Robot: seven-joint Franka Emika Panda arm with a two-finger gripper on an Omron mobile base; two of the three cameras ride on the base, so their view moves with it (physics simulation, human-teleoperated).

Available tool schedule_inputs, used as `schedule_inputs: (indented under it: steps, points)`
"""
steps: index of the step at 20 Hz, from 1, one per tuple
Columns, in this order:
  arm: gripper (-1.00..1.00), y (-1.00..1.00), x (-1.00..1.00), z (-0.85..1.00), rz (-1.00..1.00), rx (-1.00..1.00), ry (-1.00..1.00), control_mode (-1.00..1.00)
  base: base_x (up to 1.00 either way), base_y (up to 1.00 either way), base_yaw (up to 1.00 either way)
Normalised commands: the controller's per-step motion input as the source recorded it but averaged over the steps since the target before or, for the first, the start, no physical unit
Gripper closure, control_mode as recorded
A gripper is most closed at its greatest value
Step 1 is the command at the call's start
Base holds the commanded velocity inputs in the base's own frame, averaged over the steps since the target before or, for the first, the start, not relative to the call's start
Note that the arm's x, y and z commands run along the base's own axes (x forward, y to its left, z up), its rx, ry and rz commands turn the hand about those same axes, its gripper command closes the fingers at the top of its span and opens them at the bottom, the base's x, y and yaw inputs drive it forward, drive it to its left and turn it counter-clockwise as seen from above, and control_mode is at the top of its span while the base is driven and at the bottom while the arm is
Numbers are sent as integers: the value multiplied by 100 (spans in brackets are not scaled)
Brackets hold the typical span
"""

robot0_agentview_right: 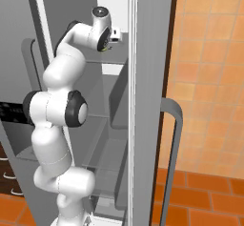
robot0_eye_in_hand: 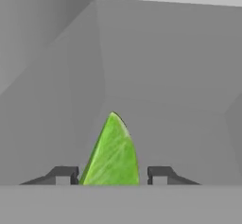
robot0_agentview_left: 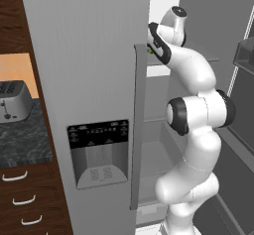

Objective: Place one lemon wedge and one chicken drumstick in each tupperware on the nearby counter, to pack two identical lunches.

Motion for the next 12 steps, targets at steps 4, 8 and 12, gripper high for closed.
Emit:
schedule_inputs:
  steps: [4, 8, 12]
  points:
    - [100, -21, -34, -33, 0, 0, 11, -100, 0, 0, 0]
    - [100, -56, -100, -12, -5, 0, 2, -100, 0, 0, 0]
    - [100, -11, -100, -55, -3, -5, -7, -100, 0, 0, 0]
